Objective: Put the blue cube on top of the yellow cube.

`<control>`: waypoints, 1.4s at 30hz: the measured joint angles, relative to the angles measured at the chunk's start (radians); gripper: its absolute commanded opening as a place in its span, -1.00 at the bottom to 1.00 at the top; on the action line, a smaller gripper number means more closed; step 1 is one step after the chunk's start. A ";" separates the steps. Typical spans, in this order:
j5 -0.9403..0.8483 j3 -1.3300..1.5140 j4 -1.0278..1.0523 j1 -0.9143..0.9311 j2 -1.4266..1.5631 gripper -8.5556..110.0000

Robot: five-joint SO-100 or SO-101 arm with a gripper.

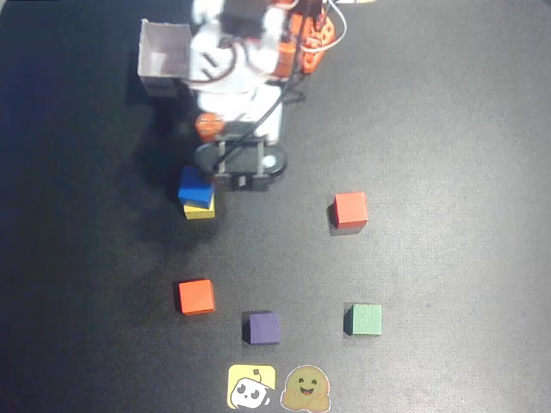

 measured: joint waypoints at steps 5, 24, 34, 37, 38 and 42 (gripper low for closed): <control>0.041 0.061 -0.032 -0.089 0.061 -0.85; 0.069 0.420 0.031 -0.156 0.624 -0.85; 0.087 0.488 -0.003 -0.184 0.637 -0.85; 0.091 0.489 -0.005 -0.179 0.637 -0.85; 0.095 0.489 -0.005 -0.181 0.637 -0.85; 0.106 0.489 0.021 -0.187 0.637 -0.85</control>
